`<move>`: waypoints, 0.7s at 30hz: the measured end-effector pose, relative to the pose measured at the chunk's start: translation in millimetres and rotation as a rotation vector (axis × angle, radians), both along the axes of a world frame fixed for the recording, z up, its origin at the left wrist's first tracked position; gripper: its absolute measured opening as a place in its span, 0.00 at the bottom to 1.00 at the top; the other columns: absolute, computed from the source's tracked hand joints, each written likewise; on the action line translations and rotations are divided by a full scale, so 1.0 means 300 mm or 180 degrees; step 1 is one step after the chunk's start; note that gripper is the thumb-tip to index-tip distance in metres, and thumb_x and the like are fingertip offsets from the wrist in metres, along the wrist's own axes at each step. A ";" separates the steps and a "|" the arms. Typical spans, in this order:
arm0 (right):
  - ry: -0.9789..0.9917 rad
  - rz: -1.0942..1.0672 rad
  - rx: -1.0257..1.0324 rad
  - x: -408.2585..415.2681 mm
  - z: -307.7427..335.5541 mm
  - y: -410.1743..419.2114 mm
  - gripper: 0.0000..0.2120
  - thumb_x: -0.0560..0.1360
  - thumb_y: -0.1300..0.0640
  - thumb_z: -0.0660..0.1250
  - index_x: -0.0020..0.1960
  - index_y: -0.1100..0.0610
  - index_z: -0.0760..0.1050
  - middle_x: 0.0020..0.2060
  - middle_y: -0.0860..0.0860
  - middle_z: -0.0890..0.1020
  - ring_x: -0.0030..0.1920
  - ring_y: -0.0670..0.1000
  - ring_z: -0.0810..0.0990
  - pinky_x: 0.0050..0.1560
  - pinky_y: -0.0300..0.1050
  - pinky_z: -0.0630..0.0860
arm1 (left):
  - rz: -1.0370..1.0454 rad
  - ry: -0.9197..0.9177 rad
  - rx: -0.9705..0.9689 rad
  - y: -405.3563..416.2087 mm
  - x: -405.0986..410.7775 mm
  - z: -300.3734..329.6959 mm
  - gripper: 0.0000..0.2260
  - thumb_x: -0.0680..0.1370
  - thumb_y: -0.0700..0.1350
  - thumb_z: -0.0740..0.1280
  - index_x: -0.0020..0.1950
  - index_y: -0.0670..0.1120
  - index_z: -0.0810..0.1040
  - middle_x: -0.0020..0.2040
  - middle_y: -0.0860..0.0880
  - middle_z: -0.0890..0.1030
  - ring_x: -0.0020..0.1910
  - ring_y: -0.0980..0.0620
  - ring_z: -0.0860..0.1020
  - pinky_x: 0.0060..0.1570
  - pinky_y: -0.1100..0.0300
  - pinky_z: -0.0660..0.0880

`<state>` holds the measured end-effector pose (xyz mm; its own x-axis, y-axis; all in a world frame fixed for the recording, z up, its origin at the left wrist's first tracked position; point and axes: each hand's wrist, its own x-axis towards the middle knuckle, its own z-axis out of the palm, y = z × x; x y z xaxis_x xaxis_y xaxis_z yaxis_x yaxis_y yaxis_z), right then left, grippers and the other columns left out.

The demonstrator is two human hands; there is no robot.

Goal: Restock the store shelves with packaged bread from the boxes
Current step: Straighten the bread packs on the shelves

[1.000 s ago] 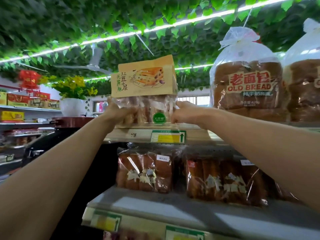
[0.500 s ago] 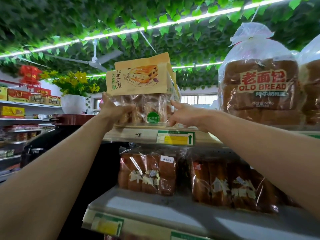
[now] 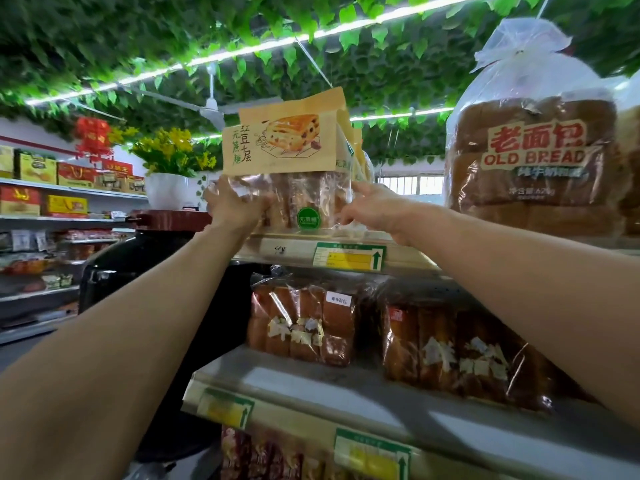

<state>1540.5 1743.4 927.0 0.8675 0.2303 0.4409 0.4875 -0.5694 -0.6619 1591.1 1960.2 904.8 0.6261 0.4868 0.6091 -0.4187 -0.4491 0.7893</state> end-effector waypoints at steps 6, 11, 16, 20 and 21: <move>-0.1071 -0.0043 0.0289 -0.003 -0.052 -0.007 0.24 0.76 0.60 0.69 0.70 0.56 0.68 0.66 0.52 0.74 0.58 0.48 0.73 0.50 0.31 0.69 | 0.0043 -0.0477 -0.0281 -0.107 -0.099 -0.139 0.27 0.78 0.50 0.67 0.75 0.47 0.64 0.73 0.45 0.60 0.71 0.45 0.65 0.71 0.50 0.66; -0.1655 -0.0166 -0.0211 -0.088 -0.142 -0.024 0.19 0.78 0.59 0.64 0.68 0.55 0.69 0.66 0.54 0.68 0.61 0.51 0.68 0.66 0.46 0.68 | -0.0126 -0.0647 -0.0159 -0.189 -0.224 -0.228 0.27 0.78 0.45 0.70 0.75 0.48 0.64 0.71 0.47 0.66 0.67 0.52 0.68 0.69 0.56 0.67; -0.2027 0.0151 -0.0627 -0.208 -0.246 -0.085 0.21 0.75 0.65 0.63 0.67 0.53 0.70 0.70 0.49 0.67 0.72 0.49 0.62 0.72 0.43 0.57 | -0.0400 -0.0573 -0.0236 -0.235 -0.339 -0.318 0.27 0.77 0.43 0.71 0.74 0.47 0.65 0.67 0.48 0.72 0.61 0.54 0.75 0.62 0.56 0.75; -0.2061 0.0565 -0.0875 -0.266 -0.314 -0.149 0.16 0.76 0.63 0.63 0.62 0.52 0.75 0.64 0.49 0.74 0.63 0.49 0.74 0.65 0.51 0.71 | -0.0672 -0.0292 -0.0321 -0.233 -0.403 -0.402 0.20 0.77 0.42 0.71 0.68 0.47 0.70 0.58 0.48 0.78 0.55 0.51 0.79 0.57 0.50 0.79; -0.1990 0.0618 -0.0909 -0.271 -0.330 -0.158 0.14 0.76 0.62 0.63 0.61 0.52 0.76 0.60 0.48 0.75 0.58 0.49 0.76 0.61 0.52 0.74 | -0.0741 -0.0222 -0.0310 -0.231 -0.412 -0.416 0.18 0.78 0.41 0.70 0.67 0.46 0.72 0.55 0.48 0.79 0.53 0.50 0.80 0.55 0.50 0.80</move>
<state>1459.1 1695.8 827.9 0.4037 0.5356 0.7417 0.8372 -0.5433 -0.0634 1467.5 1890.8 780.1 0.6864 0.3930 0.6119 -0.5567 -0.2575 0.7898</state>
